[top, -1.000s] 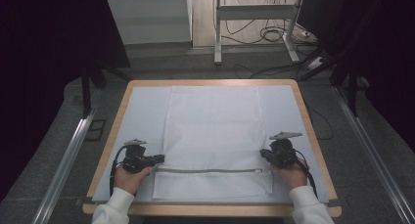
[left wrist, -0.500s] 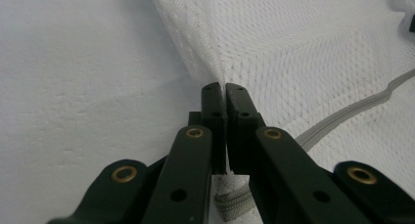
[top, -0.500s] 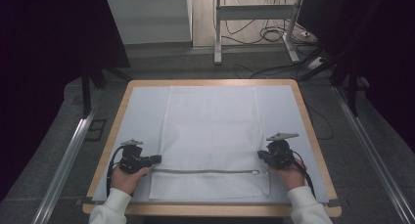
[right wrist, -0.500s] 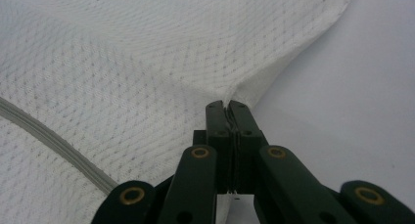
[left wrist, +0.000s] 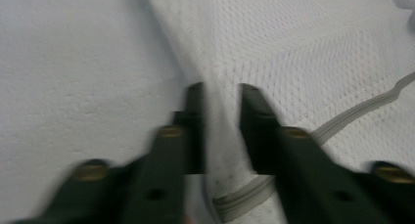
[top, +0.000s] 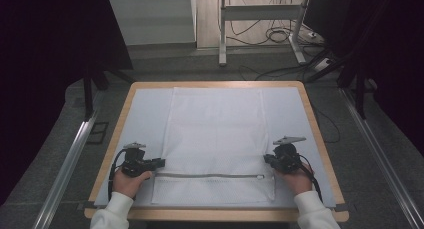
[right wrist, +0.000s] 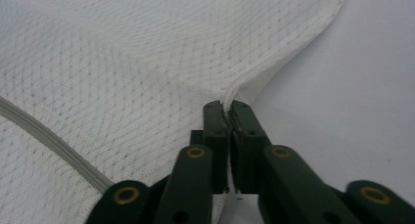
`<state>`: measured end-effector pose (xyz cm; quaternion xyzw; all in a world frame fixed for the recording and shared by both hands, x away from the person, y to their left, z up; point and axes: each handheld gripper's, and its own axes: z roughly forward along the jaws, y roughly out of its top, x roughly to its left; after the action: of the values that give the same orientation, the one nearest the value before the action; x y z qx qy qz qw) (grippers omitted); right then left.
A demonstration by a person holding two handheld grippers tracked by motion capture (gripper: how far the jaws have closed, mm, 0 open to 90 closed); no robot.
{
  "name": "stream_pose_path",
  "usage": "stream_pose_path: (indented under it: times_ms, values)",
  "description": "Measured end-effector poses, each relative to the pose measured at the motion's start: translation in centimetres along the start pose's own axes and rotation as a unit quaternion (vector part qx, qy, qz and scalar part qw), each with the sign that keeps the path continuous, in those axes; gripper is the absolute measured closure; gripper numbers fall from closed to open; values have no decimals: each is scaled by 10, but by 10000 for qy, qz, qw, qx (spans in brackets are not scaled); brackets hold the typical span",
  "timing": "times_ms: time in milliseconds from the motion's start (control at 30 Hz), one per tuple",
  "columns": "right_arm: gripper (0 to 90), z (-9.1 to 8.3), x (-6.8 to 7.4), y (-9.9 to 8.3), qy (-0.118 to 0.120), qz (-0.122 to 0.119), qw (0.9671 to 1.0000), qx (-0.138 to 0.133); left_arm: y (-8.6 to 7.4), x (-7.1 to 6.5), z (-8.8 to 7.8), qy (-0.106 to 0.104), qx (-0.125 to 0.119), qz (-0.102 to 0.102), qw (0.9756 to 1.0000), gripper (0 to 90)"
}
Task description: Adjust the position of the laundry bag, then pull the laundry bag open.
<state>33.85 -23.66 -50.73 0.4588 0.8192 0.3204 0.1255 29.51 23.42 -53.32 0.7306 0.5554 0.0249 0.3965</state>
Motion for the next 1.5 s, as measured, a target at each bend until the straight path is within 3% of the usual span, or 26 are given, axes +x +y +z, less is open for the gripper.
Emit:
stream_pose_path:
  times_ms: [100, 233, 400, 467, 600, 1000, 1267, 1500]
  values:
    - [650, -3, -2, 0, -58, 1, 9999, -133, 3, -4, -3, 170, -99, 253, 9995, 448]
    - [494, -10, -5, 0, -108, 73, 9994, -318, 8, -15, -15, 369, -485, 606, 9963, 335]
    - [383, -20, -7, -1, 40, 119, 9978, -648, 12, -31, -21, 279, -677, 777, 9943, 229]
    - [339, -24, -6, -2, 72, 82, 9971, -759, 13, -39, -23, 207, -756, 931, 9926, 222]
    - [319, -31, -5, -4, 188, 63, 9958, -890, 14, -48, -23, 149, -800, 1057, 9911, 227]
    - [312, -42, -3, -12, 173, 133, 9945, -1020, 19, -66, -19, -54, -738, 1075, 9914, 266]
    - [312, -45, -10, -16, 99, 206, 9945, -1023, 24, -87, -9, -258, -552, 1109, 9920, 313]
    - [312, -49, -18, -22, -10, 248, 9942, -1042, 29, -108, 8, -507, -404, 1255, 9900, 326]
